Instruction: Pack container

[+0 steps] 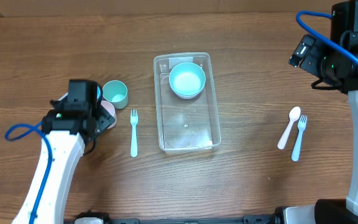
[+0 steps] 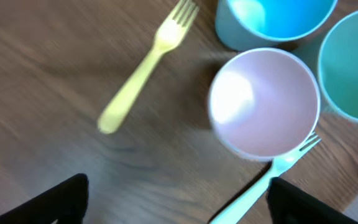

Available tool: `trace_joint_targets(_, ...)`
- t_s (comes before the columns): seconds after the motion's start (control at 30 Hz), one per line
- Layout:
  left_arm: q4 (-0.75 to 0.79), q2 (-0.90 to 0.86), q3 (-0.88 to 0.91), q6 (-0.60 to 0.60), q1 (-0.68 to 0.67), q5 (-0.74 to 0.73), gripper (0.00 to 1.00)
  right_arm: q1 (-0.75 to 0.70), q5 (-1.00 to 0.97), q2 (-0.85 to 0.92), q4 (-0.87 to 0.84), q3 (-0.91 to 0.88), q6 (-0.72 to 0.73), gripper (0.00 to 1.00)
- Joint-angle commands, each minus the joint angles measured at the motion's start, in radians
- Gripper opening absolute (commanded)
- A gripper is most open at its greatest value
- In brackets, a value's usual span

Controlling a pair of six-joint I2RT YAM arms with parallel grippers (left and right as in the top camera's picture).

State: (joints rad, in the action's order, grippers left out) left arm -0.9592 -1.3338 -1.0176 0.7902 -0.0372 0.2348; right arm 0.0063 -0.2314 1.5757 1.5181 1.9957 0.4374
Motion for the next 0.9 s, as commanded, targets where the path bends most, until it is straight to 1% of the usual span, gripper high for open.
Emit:
trace_joint_targets(0.0, 0.074, -0.087, 0.002, -0.004, 0.005, -0.035, 0.82, -0.002, 0.0, -0.008, -0.005, 0.006, 0.002, 1.0)
trace_joint_targets(0.03, 0.092, -0.106, 0.002, -0.012, 0.005, -0.039, 0.81, -0.002, 0.0, -0.008, -0.005, 0.006, 0.002, 1.0)
trace_joint_targets(0.07, 0.108, -0.124, 0.002, -0.012, 0.005, -0.038, 0.75, -0.002, 0.0, -0.008, -0.005, 0.006, 0.002, 1.0)
trace_joint_targets(0.1, 0.12, -0.131, 0.002, -0.011, 0.005, -0.038, 0.72, -0.002, 0.0, -0.008, -0.005, 0.006, 0.002, 1.0)
trace_joint_targets(0.2, 0.152, -0.142, 0.002, -0.005, 0.005, -0.037, 0.71, -0.002, 0.0, -0.008, -0.005, 0.006, 0.002, 1.0)
trace_joint_targets(0.23, 0.175, -0.146, 0.002, -0.005, 0.005, -0.037, 0.64, -0.002, 0.0, -0.008, -0.005, 0.006, 0.002, 1.0)
trace_joint_targets(0.27, 0.185, -0.149, 0.002, -0.004, 0.006, -0.038, 0.62, -0.002, 0.0, -0.008, -0.005, 0.006, 0.002, 1.0)
trace_joint_targets(0.3, 0.193, -0.15, 0.002, 0.001, 0.006, -0.038, 0.63, -0.002, 0.0, -0.008, -0.005, 0.006, 0.002, 1.0)
trace_joint_targets(0.33, 0.198, -0.154, 0.002, 0.012, 0.006, -0.037, 0.69, -0.002, 0.0, -0.008, -0.005, 0.006, 0.002, 1.0)
trace_joint_targets(0.37, 0.201, -0.159, 0.002, 0.023, 0.006, -0.036, 0.73, -0.002, 0.0, -0.008, -0.005, 0.006, 0.002, 1.0)
trace_joint_targets(0.43, 0.206, -0.176, 0.002, 0.053, 0.009, -0.032, 0.72, -0.002, 0.0, -0.008, -0.005, 0.006, 0.002, 1.0)
trace_joint_targets(0.53, 0.208, -0.199, 0.002, 0.083, 0.031, -0.034, 0.67, -0.002, 0.0, -0.008, -0.005, 0.006, 0.002, 1.0)
trace_joint_targets(0.6, 0.212, -0.211, 0.002, 0.086, 0.05, -0.034, 0.59, -0.002, 0.0, -0.008, -0.005, 0.006, 0.002, 1.0)
trace_joint_targets(0.67, 0.208, -0.217, 0.002, 0.085, 0.065, -0.042, 0.47, -0.002, 0.0, -0.008, -0.005, 0.006, 0.002, 1.0)
trace_joint_targets(0.7, 0.205, -0.217, 0.002, 0.085, 0.071, -0.042, 0.45, -0.002, 0.0, -0.008, -0.005, 0.006, 0.002, 1.0)
trace_joint_targets(0.77, 0.205, -0.217, 0.002, 0.079, 0.077, -0.046, 0.44, -0.002, 0.0, -0.008, -0.005, 0.006, 0.002, 1.0)
trace_joint_targets(0.83, 0.204, -0.217, 0.002, 0.077, 0.077, -0.05, 0.35, -0.002, 0.0, -0.008, -0.005, 0.006, 0.002, 1.0)
trace_joint_targets(0.87, 0.205, -0.217, 0.003, 0.077, 0.076, -0.052, 0.34, -0.002, 0.0, -0.008, -0.005, 0.006, 0.002, 1.0)
